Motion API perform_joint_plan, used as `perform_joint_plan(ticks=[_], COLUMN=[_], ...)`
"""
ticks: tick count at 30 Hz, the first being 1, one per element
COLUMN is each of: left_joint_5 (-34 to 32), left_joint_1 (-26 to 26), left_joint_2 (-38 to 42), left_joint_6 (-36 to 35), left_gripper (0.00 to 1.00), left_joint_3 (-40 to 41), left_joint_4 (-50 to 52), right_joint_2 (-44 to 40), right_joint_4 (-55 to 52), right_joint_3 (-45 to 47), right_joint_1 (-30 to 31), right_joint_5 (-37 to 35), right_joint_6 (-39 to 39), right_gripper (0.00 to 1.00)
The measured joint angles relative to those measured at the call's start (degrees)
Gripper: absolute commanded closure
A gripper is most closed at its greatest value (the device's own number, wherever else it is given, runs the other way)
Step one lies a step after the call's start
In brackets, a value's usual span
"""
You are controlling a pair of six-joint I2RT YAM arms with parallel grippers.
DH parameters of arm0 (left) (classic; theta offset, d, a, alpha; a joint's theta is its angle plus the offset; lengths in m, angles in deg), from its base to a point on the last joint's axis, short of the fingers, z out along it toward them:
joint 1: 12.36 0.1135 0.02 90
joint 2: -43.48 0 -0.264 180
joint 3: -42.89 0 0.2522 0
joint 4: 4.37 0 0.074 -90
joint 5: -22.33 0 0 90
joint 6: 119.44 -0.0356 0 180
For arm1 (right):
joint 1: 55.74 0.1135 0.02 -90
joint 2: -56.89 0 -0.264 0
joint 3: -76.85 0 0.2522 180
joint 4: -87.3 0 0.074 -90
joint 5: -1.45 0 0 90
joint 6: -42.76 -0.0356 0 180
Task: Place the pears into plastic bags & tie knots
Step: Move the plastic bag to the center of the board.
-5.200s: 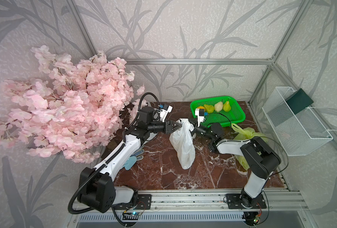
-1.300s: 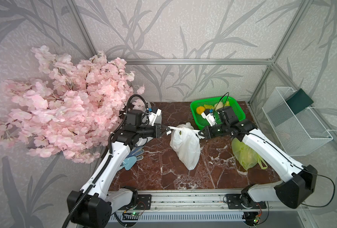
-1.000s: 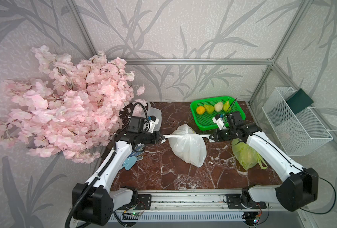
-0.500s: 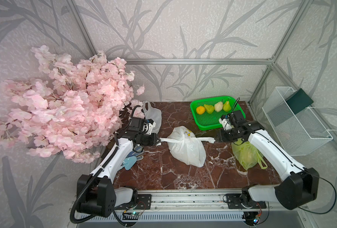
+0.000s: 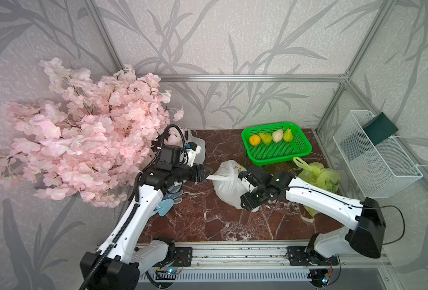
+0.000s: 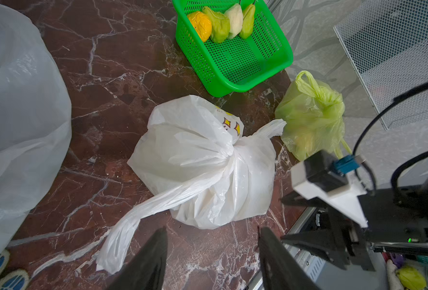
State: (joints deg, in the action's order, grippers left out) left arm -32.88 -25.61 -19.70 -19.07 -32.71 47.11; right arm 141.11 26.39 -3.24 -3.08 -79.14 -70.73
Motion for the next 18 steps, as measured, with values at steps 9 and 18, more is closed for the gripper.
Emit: perform_joint_plan(ticks=[9, 18], left_joint_5=[-10.8, -12.9], left_joint_1=[-0.2, 0.0], left_joint_2=[2.3, 9.4], left_joint_6=[-3.9, -3.2], left_gripper=[0.21, 0.2], left_joint_3=[0.7, 2.8], left_joint_4=[-2.0, -5.3], right_joint_2=[17.6, 43.1], right_joint_4=[17.7, 22.1], right_joint_3=[-3.1, -41.5], right_joint_1=[-4.6, -12.6], right_joint_5=[2.0, 3.3], right_joint_6=[-10.1, -3.6], right_gripper=[0.44, 0.36])
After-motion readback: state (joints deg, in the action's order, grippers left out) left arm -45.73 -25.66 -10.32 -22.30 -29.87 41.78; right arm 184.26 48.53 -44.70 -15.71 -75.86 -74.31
